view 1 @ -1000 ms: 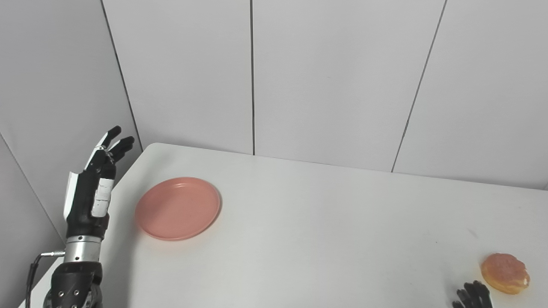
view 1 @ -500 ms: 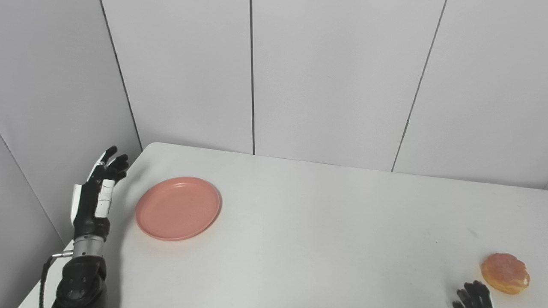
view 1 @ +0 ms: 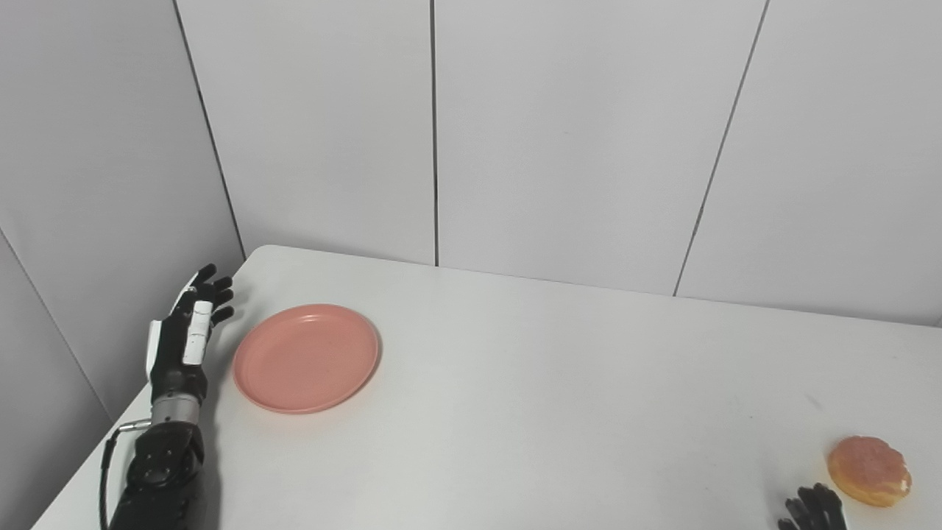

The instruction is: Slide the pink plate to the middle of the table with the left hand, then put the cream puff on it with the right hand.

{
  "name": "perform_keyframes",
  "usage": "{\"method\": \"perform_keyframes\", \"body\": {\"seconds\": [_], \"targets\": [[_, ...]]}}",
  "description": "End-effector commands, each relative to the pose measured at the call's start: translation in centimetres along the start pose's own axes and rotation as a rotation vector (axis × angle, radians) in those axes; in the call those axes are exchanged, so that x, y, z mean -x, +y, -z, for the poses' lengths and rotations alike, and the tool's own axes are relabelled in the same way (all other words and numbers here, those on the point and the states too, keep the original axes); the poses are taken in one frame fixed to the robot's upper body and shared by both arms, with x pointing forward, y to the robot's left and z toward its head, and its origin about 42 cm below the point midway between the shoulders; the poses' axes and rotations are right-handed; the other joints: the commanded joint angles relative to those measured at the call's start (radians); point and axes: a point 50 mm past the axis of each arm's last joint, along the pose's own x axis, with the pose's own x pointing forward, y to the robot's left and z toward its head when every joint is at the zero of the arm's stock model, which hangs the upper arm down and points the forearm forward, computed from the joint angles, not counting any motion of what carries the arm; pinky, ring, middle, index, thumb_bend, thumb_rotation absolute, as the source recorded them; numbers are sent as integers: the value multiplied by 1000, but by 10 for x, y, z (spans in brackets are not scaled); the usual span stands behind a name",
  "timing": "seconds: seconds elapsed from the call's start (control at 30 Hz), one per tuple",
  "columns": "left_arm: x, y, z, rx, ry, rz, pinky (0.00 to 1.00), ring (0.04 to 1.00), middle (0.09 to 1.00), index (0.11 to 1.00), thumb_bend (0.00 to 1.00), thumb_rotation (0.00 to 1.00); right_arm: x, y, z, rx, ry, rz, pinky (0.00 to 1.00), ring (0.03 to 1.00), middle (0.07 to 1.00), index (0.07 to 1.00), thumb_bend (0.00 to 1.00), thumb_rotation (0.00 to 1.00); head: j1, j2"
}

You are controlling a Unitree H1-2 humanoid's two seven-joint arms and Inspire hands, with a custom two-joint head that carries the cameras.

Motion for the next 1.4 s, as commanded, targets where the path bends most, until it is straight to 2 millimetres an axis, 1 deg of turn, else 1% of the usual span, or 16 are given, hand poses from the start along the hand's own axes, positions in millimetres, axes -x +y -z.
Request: {"method": "perform_keyframes", "body": {"seconds": [0.0, 0.13, 0.37, 0.47, 0.63, 0.73, 0.83, 0.87, 0.97, 1.0, 1.03, 1.07, 1.1, 1.17, 1.27, 1.37], "targets": [[-13, -1, -13, -22, -59, -10, 802, 835, 824, 834, 1000, 909, 26, -3, 26, -18, 202, 31, 1000, 1000, 1000, 1000, 872, 1000, 0, 1], [-16, -1, -7, -68, -26, -16, 774, 831, 819, 826, 979, 909, 26, -2, 26, -18, 202, 30, 1000, 1000, 1000, 1000, 874, 1000, -1, 1], [-17, -2, 0, -101, 8, 15, 779, 807, 810, 826, 974, 904, 26, -3, 27, -18, 205, 28, 1000, 1000, 1000, 1000, 878, 1000, 0, 1], [-15, -7, 2, -84, 12, 38, 801, 825, 823, 844, 937, 907, 25, -3, 27, -18, 205, 28, 1000, 1000, 1000, 1000, 877, 1000, 0, 2], [-12, -12, 1, -90, 3, 66, 834, 854, 843, 858, 941, 914, 25, -3, 28, -12, 206, 20, 1000, 1000, 1000, 1000, 872, 1000, -1, 2], [-15, -9, 1, -123, 7, 67, 855, 839, 834, 855, 916, 919, 26, -2, 28, -15, 209, 21, 1000, 1000, 1000, 1000, 883, 1000, -1, 2], [-19, -4, 3, -150, 25, 57, 869, 841, 834, 854, 919, 919, 26, -1, 28, -17, 211, 20, 1000, 1000, 1000, 1000, 896, 1000, -5, 3], [-20, -1, 4, -161, 34, 52, 866, 845, 835, 849, 946, 918, 26, -1, 28, -20, 211, 20, 1000, 1000, 1000, 1000, 898, 1000, -5, 3], [-21, 7, 9, -166, 73, 52, 866, 857, 837, 849, 973, 919, 26, -1, 28, -20, 211, 18, 1000, 1000, 1000, 1000, 900, 1000, -5, 5], [-21, 8, 11, -168, 83, 56, 809, 837, 818, 838, 976, 920, 26, -1, 28, -20, 211, 19, 1000, 1000, 1000, 1000, 899, 1000, -5, 6], [-21, 8, 12, -170, 88, 59, 781, 832, 814, 838, 981, 923, 26, -2, 28, -20, 211, 20, 1000, 1000, 1000, 1000, 899, 1000, -5, 7], [-20, 9, 15, -158, 106, 66, 778, 831, 814, 838, 981, 923, 26, -2, 28, -19, 212, 21, 1000, 1000, 1000, 1000, 899, 1000, -5, 7], [-19, 10, 17, -148, 118, 71, 823, 861, 852, 855, 994, 914, 26, -2, 28, -18, 212, 22, 1000, 1000, 1000, 1000, 896, 1000, -5, 7], [-17, 11, 21, -130, 138, 73, 855, 878, 871, 868, 1000, 904, 26, -2, 28, -16, 212, 22, 1000, 1000, 1000, 1000, 893, 1000, -5, 7], [-16, 10, 21, -134, 141, 88, 859, 881, 883, 884, 1000, 907, 27, -2, 27, -17, 213, 22, 1000, 1000, 1000, 1000, 906, 1000, -7, 11], [-17, 8, 20, -124, 150, 114, 867, 908, 895, 899, 963, 925, 27, -2, 27, -16, 215, 17, 1000, 1000, 1000, 1000, 911, 1000, -7, 12]]}}
